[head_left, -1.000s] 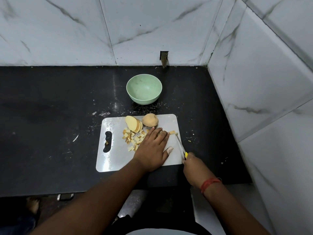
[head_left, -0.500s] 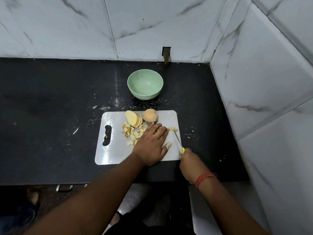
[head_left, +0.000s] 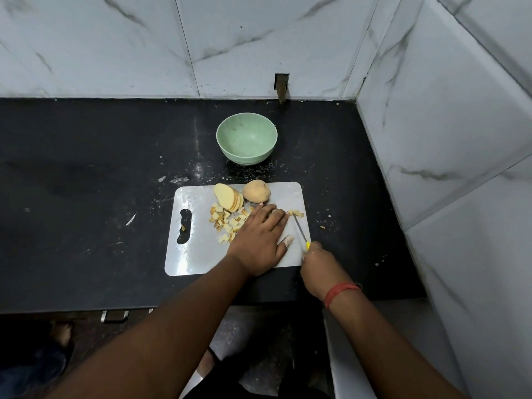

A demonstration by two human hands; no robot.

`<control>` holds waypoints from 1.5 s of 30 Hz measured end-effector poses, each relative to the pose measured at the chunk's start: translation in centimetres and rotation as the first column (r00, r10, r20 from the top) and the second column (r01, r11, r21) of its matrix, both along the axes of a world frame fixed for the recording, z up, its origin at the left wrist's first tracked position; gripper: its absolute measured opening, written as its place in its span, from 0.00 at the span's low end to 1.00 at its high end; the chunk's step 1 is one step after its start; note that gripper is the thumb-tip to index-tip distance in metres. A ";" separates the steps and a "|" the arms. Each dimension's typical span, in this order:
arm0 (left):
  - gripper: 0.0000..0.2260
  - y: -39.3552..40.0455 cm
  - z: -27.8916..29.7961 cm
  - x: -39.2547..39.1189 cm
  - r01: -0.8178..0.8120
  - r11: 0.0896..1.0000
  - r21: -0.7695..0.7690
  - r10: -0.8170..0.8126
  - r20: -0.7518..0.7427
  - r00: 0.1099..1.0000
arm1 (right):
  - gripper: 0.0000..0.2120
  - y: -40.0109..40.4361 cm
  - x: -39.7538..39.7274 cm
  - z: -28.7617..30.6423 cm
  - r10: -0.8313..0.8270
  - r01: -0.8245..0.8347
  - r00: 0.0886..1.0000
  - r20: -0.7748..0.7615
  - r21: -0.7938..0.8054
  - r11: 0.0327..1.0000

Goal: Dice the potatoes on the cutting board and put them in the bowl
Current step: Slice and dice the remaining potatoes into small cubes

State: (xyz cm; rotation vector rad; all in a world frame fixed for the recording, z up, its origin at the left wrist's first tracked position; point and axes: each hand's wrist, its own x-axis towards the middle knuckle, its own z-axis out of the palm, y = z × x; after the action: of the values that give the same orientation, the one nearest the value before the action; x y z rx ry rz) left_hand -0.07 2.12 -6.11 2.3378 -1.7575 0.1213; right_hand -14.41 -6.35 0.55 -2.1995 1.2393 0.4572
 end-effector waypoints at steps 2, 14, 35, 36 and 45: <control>0.29 0.0 -0.1 0.0 -0.001 1.000 0.004 0.001 0.002 1.000 | 0.12 0.4 -1.0 -0.1 -0.005 0.005 1.000 -0.021 0.005 1.000; 0.26 0.1 -0.1 0.0 -0.004 0.999 -0.046 0.002 -0.044 0.999 | 0.09 0.4 0.3 -0.2 0.051 -0.044 0.995 0.086 -0.074 0.996; 0.27 -0.2 1.1 -0.6 0.125 0.992 -0.031 -0.122 0.086 0.989 | 0.11 -1.9 -4.6 2.8 -0.442 0.224 0.818 0.367 0.505 0.834; 0.28 -0.8 1.3 -0.8 0.168 0.986 -0.012 -0.166 0.100 0.981 | 0.11 -2.2 -4.5 3.1 -0.466 0.231 0.796 0.386 0.518 0.824; 0.36 -2.8 1.3 -0.9 0.117 0.982 0.151 -0.133 0.105 0.985 | 0.10 -3.2 -3.4 4.7 -0.488 0.209 0.760 0.429 0.551 0.808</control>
State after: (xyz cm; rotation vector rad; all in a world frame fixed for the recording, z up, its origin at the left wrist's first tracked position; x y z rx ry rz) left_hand -0.93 -0.71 -4.78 2.3521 -2.0272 0.1147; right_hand -17.82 -9.54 5.27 -1.4610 1.0438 -0.0553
